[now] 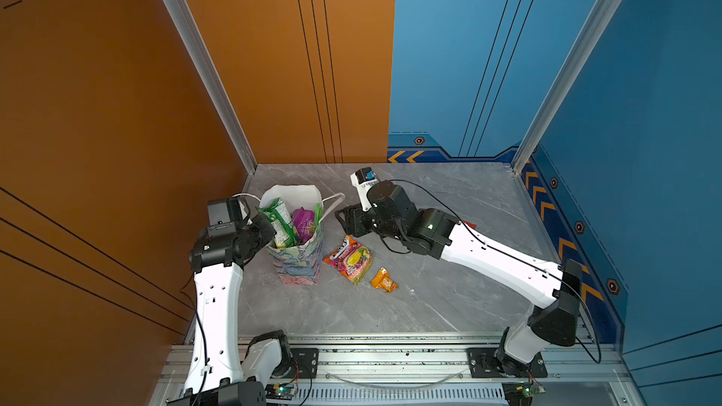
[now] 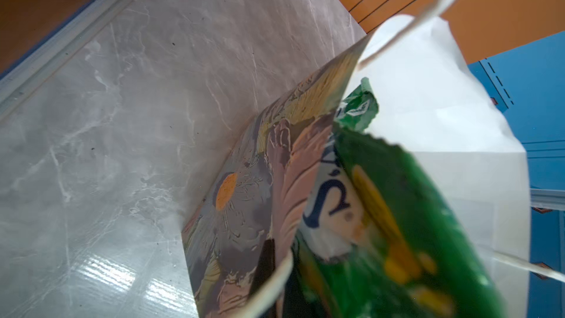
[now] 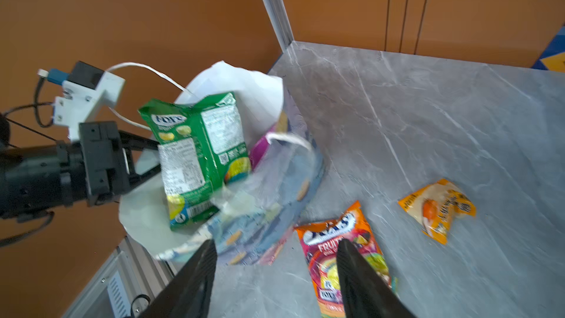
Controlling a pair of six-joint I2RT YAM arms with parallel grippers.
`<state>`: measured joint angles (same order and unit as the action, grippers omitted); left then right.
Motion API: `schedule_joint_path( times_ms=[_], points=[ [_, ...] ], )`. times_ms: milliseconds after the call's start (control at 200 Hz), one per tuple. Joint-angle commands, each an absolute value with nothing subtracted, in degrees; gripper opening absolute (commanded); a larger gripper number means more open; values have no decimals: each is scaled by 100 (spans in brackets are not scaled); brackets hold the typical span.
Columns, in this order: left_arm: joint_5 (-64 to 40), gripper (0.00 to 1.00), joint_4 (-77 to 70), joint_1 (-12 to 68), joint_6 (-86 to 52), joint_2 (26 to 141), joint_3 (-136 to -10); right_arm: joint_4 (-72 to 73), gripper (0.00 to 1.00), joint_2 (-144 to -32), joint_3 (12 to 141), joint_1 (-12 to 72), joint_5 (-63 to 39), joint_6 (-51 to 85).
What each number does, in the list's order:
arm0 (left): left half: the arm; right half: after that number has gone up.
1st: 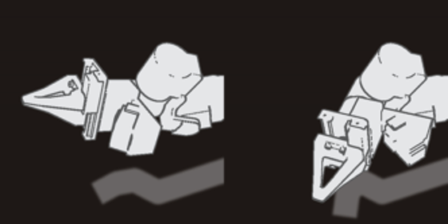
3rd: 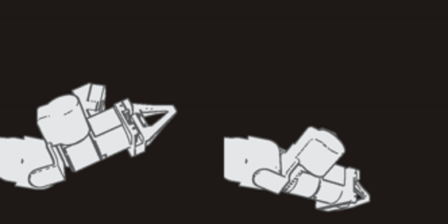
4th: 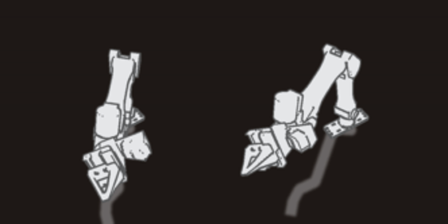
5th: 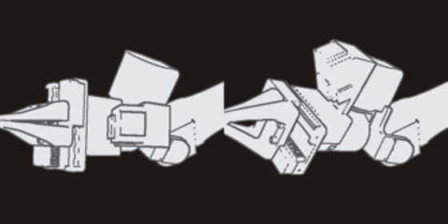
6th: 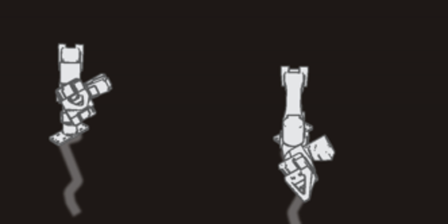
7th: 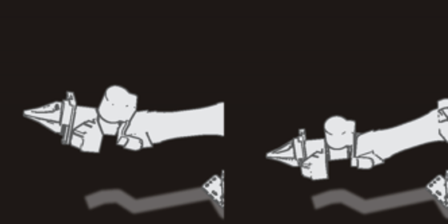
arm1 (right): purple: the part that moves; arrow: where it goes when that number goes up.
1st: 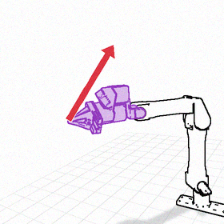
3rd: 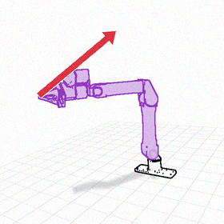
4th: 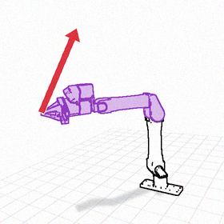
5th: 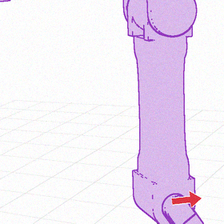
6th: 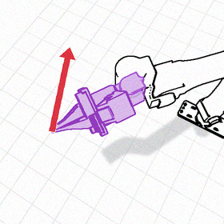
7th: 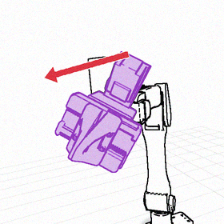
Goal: Place the snacks into the paper bag
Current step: Place the snack in the paper bag, then rotate the snack at the center of the table.
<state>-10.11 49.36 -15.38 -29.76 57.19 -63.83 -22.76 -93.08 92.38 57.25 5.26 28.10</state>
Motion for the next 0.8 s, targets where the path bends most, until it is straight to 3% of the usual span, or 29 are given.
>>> schedule_joint_path(
  times_ms=[0, 155, 330, 796],
  points=[
    [-443, 0, 4733, -1599, -2826, 5434, -6255, -2384, 68, -9192, 8610, 5367, 727, 2633],
    [-504, 0, 4384, -1612, -2799, 5093, -5943, -2293, 77, -9459, 8015, 5042, 511, 2603],
    [-550, 0, 4223, -1608, -2744, 5048, -5701, -2425, 88, -10301, 8170, 5049, 240, 2558],
    [-618, 0, 4130, -1652, -2678, 4961, -5535, -3197, 95, -12505, 10061, 5114, 50, 2036]
  ],
)
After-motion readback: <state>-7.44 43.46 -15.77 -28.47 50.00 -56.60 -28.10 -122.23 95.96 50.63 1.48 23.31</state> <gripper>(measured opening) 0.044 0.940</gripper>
